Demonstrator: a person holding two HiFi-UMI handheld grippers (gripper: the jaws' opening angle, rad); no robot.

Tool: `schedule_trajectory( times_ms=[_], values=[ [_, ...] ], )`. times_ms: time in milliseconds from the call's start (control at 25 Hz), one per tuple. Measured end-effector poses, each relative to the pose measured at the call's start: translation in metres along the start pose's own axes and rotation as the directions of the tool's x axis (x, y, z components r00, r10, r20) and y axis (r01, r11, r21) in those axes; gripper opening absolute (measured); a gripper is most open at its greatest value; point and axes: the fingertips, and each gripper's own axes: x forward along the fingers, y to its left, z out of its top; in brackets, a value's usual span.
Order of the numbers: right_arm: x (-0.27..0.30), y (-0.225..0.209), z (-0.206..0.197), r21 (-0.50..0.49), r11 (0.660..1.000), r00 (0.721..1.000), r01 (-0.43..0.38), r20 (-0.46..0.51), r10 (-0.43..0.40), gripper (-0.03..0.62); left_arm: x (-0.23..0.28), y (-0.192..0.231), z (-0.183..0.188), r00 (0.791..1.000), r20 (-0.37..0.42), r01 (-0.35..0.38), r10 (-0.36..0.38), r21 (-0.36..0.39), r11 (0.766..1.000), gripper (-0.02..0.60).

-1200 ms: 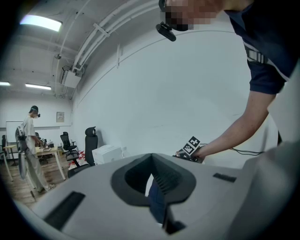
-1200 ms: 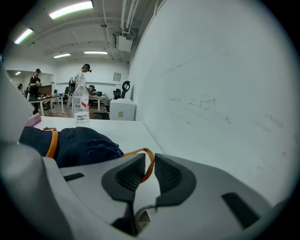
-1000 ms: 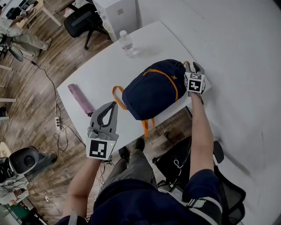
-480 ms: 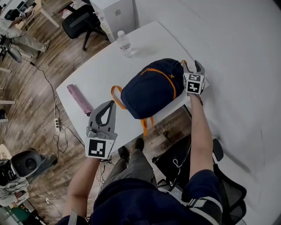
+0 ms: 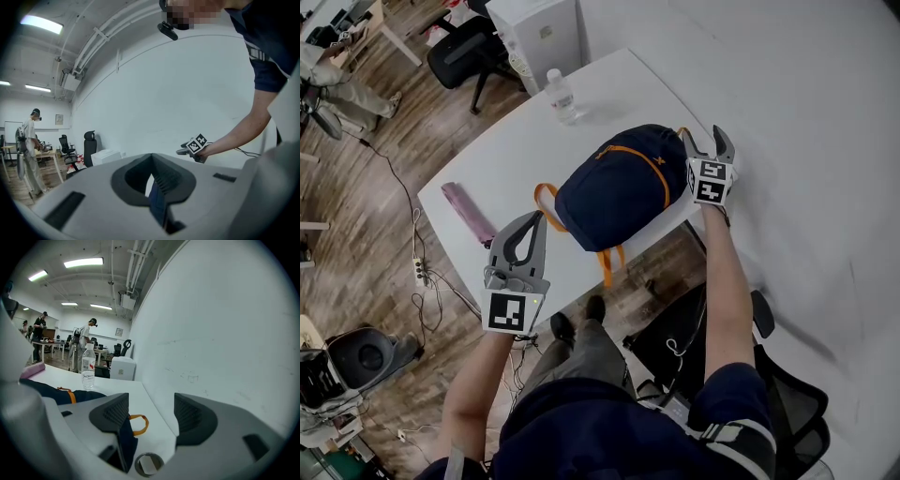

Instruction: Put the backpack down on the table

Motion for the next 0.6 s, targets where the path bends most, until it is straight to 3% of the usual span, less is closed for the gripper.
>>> schedule_trajectory(
  times_ms=[240, 440, 600],
  values=[
    [-0.019, 0.004, 0.019, 0.003, 1.0, 0.999, 0.001, 0.037, -0.001, 0.307, -0.005, -0.001, 0.007, 1.0, 0.013, 0.009, -0.009, -0.001, 1.0, 0.003],
    [-0.042, 0.02, 0.044, -0.016, 1.0, 0.995, -0.019, 0.099, 0.02, 0.238, -0.007, 0.001, 0.012, 1.0, 0.024, 0.011, -0.011, 0.003, 1.0, 0.003],
    [-0.067, 0.031, 0.065, 0.017, 0.999, 0.989, -0.046, 0.144, 0.043, 0.221, -0.01, 0.003, 0.018, 0.999, 0.034, 0.008, -0.008, 0.002, 1.0, 0.003]
  ],
)
